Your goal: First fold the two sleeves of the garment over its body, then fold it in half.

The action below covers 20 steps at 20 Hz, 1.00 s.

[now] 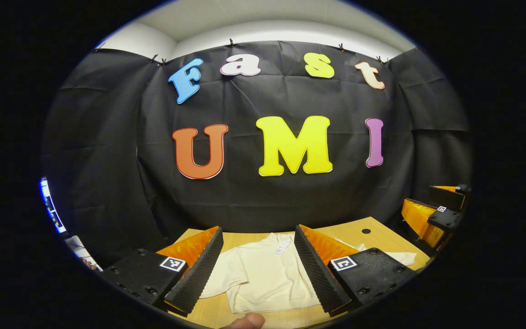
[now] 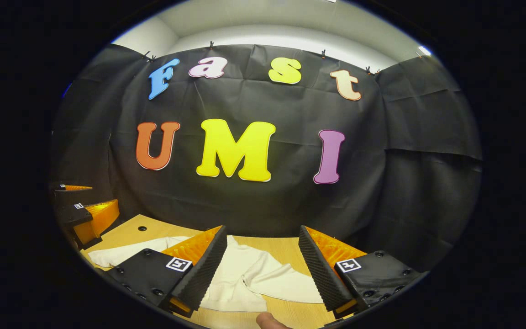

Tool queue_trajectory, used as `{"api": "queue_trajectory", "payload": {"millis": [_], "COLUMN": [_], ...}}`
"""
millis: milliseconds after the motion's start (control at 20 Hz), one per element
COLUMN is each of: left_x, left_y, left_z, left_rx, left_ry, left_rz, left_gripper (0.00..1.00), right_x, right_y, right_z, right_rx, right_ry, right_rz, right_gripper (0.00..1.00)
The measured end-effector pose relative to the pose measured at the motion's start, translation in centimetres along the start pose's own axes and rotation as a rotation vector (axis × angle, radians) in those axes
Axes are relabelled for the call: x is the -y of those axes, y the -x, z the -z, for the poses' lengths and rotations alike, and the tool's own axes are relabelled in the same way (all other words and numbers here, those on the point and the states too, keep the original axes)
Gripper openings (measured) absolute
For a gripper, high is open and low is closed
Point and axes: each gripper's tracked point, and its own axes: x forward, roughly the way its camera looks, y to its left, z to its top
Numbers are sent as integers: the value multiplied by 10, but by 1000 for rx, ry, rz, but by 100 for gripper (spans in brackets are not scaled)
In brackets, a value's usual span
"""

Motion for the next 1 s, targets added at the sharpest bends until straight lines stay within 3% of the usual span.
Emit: {"api": "queue_trajectory", "payload": {"millis": [250,350,600,750,800,850,1000], "left_x": [3,12,26,42,46,50,56], "left_y": [-1,-1,-1,1,2,2,5], "left_z": [-7,-15,-19,-19,-18,-17,-15], "left_rx": [22,45,66,69,65,57,41], "left_ry": [-7,17,-24,-31,-35,-40,-72], "left_rz": [12,38,17,5,-5,-16,-72], "left_gripper": [99,99,99,99,91,99,99], "right_x": [12,31,119,172,192,212,256], "right_y": [-8,-16,-38,-50,-53,-53,-57], "right_z": [5,16,56,107,128,151,218], "right_rx": [-7,-26,-49,-139,-181,-232,-377], "right_ry": [0,11,49,10,-1,-17,-73], "right_rz": [17,58,229,300,328,362,404], "right_gripper": [98,99,100,100,100,100,100]}}
